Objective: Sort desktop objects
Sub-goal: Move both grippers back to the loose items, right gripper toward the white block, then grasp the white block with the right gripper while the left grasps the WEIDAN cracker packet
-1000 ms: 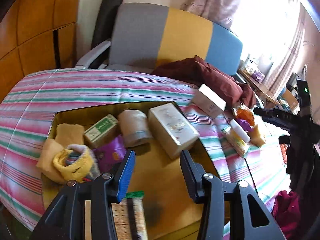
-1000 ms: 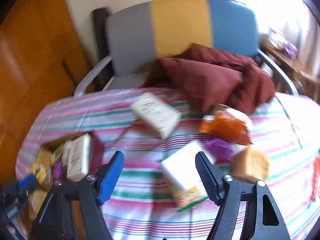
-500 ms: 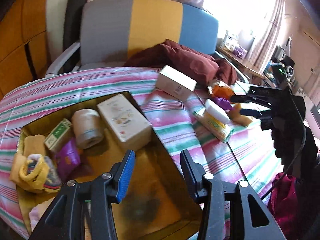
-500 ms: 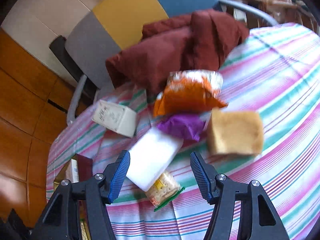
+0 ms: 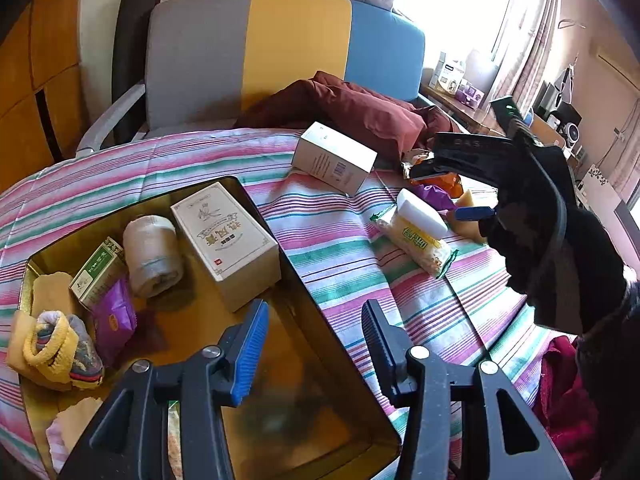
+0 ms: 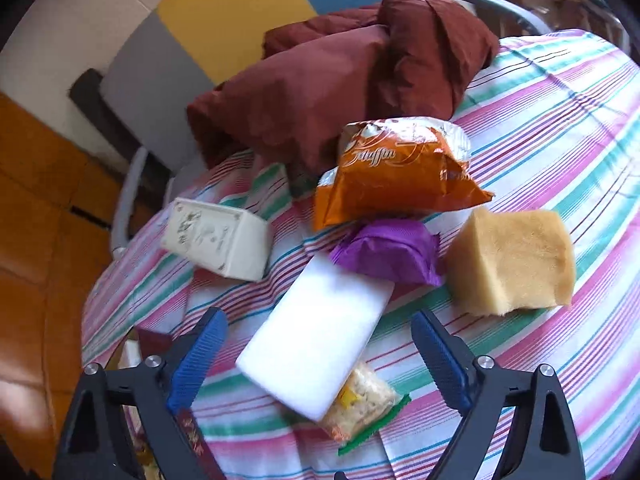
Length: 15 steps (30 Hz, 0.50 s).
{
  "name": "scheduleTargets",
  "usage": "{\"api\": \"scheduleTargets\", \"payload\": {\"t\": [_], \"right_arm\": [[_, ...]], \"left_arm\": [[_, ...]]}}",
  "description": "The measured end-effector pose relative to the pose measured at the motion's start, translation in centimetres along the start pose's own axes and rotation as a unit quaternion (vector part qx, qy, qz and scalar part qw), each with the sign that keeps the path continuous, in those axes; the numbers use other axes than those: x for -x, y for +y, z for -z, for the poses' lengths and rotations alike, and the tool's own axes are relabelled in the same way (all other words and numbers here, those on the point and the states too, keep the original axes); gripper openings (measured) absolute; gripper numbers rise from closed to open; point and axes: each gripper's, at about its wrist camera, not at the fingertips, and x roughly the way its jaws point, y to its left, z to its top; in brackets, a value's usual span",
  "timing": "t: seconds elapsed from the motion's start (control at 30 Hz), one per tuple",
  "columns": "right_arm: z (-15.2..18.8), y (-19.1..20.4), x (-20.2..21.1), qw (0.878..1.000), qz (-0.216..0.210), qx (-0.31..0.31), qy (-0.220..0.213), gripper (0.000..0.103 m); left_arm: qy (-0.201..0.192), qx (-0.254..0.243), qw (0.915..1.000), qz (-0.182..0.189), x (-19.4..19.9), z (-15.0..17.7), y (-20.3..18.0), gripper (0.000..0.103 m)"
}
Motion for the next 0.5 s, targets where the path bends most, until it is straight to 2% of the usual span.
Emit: {"api": "scheduleTargets", "payload": {"t": [0.13, 0.2, 0.3, 0.5], "right_arm": [[-0.3, 0.9, -1.8, 0.999, 0.032, -0.004, 0.025, 0.095], [-0.4, 1.3, -2.9, 0.999, 0.035, -0.002, 0.040, 0.095], [-0.4, 1.6, -3.2, 0.998, 0.041, 0.016, 0.048, 0.075], [0.3, 0.0, -1.2, 0.996, 0.039, 0.064, 0.058, 0.071]], "left_arm": [[0.003, 0.011, 0.9999, 0.004, 0.1, 0.2, 0.7, 0.049], [0.004, 0.011, 0.9999, 0.004, 0.1, 0.3, 0.9, 0.049], [0.002, 0.012, 0.9999, 0.003, 0.3, 0.3, 1.2, 0.049], [0.004, 0.018, 0.9998, 0.008, -0.1, -0.5, 1.3, 0.049]]}}
